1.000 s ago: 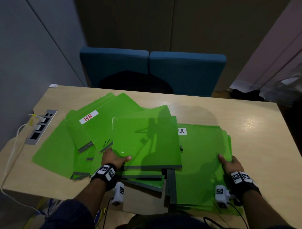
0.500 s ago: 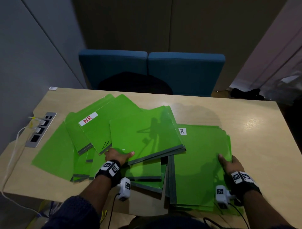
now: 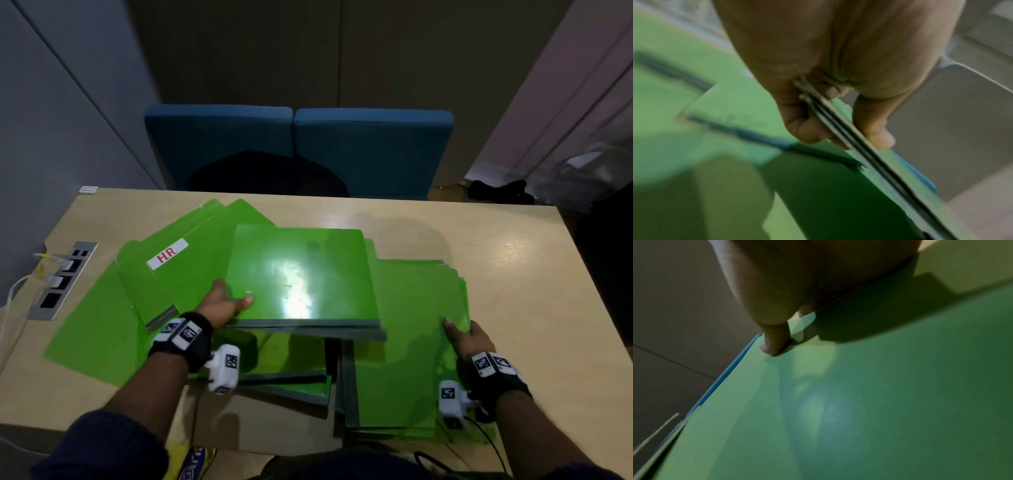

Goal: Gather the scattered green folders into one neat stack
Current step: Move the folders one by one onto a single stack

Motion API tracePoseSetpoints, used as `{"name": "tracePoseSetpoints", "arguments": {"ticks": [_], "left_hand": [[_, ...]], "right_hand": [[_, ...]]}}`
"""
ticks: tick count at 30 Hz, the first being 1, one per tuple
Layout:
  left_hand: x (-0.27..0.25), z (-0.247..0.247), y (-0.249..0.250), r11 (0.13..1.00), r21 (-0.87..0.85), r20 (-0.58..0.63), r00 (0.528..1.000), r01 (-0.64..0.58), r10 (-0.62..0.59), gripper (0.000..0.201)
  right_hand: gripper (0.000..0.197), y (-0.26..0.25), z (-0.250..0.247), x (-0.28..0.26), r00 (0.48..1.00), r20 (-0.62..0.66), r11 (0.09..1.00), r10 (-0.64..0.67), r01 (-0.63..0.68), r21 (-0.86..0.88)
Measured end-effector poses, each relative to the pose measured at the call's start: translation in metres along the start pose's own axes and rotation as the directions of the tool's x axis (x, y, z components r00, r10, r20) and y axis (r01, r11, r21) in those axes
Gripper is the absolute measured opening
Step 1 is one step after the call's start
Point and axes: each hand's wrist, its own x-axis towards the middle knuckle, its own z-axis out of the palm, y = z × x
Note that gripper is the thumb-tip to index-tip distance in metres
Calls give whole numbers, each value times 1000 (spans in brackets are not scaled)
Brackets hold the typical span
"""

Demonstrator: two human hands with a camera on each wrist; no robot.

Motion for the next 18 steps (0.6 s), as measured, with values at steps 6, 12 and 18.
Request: {"name": "tracePoseSetpoints", "arguments": {"ticks": [6, 12, 18], "left_hand": [[-4, -15, 61, 855, 383, 207, 934, -350, 290, 93], [11, 62, 115, 611, 526, 281, 799, -592, 532, 86], [12, 128, 76, 944, -7, -262, 911, -331, 318, 73]], "right_hand": [[52, 1, -4, 5, 998, 58, 999, -16, 18, -35], [49, 5, -12, 7, 991, 131, 999, -34, 35, -1], [45, -3, -18, 9, 974, 199, 991, 110, -123, 56]]}}
